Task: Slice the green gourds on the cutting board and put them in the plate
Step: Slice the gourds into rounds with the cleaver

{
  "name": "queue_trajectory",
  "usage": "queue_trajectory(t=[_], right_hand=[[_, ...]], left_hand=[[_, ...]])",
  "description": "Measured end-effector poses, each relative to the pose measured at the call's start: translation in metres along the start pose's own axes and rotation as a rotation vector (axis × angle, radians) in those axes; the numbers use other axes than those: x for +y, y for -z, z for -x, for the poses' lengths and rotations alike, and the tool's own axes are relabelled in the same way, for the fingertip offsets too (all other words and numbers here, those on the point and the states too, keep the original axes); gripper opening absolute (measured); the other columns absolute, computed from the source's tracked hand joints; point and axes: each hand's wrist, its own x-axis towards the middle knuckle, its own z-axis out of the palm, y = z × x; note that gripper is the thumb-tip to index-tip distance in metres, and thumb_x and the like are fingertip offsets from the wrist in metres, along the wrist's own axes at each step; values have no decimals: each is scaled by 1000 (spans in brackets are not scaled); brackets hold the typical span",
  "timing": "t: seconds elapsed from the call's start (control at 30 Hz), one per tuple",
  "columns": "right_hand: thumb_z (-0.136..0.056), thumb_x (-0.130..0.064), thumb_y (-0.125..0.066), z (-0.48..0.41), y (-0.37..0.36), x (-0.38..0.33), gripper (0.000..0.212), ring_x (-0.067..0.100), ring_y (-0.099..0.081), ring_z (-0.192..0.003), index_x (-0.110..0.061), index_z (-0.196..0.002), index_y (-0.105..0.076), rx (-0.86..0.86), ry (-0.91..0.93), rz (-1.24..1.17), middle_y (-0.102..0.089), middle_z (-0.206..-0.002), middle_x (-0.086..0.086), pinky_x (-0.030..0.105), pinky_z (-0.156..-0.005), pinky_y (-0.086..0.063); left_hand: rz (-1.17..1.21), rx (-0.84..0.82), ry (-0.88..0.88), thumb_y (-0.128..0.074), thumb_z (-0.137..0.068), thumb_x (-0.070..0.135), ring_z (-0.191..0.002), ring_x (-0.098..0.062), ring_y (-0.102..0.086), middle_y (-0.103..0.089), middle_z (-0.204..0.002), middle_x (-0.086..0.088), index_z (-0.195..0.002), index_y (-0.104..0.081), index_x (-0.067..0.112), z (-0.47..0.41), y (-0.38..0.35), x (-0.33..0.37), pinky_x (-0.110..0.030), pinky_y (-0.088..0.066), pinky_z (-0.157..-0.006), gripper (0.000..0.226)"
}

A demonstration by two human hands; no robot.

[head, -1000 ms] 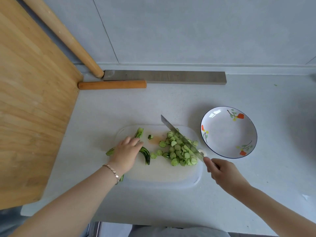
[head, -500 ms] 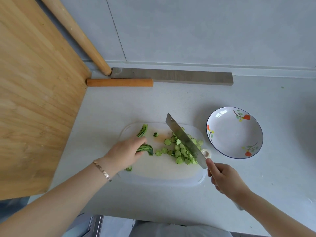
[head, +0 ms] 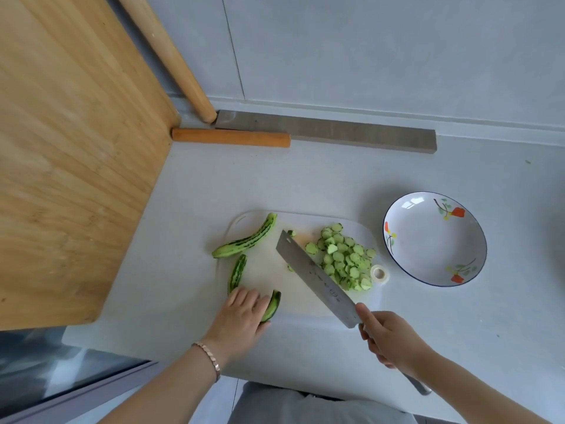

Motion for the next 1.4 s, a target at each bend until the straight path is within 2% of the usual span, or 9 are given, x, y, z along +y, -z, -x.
queue_trajectory(t=[0.1,0.17,0.3,0.43,0.67,0.8,0.9,1.27,1.4], right_hand=[[-91,-56,-39,-4,-5,0,51,11,-22,-35,-13,-64,-42,-35,-13,39,-30,-40,-7,18,-39,-21],[-91,-56,-39,-5,-4,0,51,11,-22,-35,-12,-64,-42,-39,-26,36,-29,-40,-7,18,-39,-21],[-92,-54,-39,-3,5,-2,51,11,-20,-34,-11,-64,-40,-21,-34,-1,-27,-41,-5,18,-38,-19],[-92,-53,-39,2,21,-6,50,12,-18,-36,-10,-65,-39,5,-18,-10,-26,-42,-4,17,-39,-18],[-90,-56,-40,9,40,-20,51,11,-34,-44,-15,-61,-46,19,136,472,-37,-42,-8,24,-54,-33],[-91,-57,-37,9,40,-28,51,13,-33,-50,-13,-66,-44,0,174,632,-39,-56,-3,27,-56,-31],[-91,-58,-37,7,38,-29,52,14,-33,-53,-13,-65,-40,-10,180,672,-39,-59,-1,28,-57,-30],[-93,-55,-36,-8,11,-4,51,14,-28,-53,-13,-64,-31,14,197,578,-34,-58,0,24,-52,-25],[-91,-55,-41,-11,2,7,50,13,-29,-47,-13,-65,-42,-6,92,248,-35,-53,-2,23,-50,-29]], left_hand=[[58,-21,40,-78,-62,37,-67,-24,-55,-56,-75,-3,-98,-46,16,-5,3,3,-33,-32,-78,52],[128,-32,98,-85,-52,32,-65,-24,-55,-54,-73,-3,-95,-46,18,-8,5,6,-31,-31,-75,60],[200,-40,155,-90,-46,32,-63,-22,-56,-54,-71,0,-87,-65,17,-17,10,14,-27,-30,-74,50],[182,-63,175,-91,-43,34,-60,-20,-56,-56,-69,2,-78,-69,15,-29,10,21,-27,-30,-76,46],[242,-74,316,-93,-35,29,-52,-18,-54,-53,-57,6,-63,-68,18,-30,14,32,-24,-28,-67,39],[236,-93,347,-93,-30,32,-51,-16,-52,-50,-55,8,-56,-65,21,-32,15,34,-23,-31,-64,40],[244,-90,346,-93,-29,34,-50,-14,-52,-49,-54,9,-54,-64,22,-32,17,35,-21,-42,-58,40],[268,-35,328,-94,-33,27,-51,-17,-53,-52,-57,5,-59,-66,18,-30,14,34,-27,-45,-52,39],[301,-65,359,-87,-57,30,-69,-23,-59,-60,-72,1,-78,-71,14,-30,12,35,-32,-45,-66,31]])
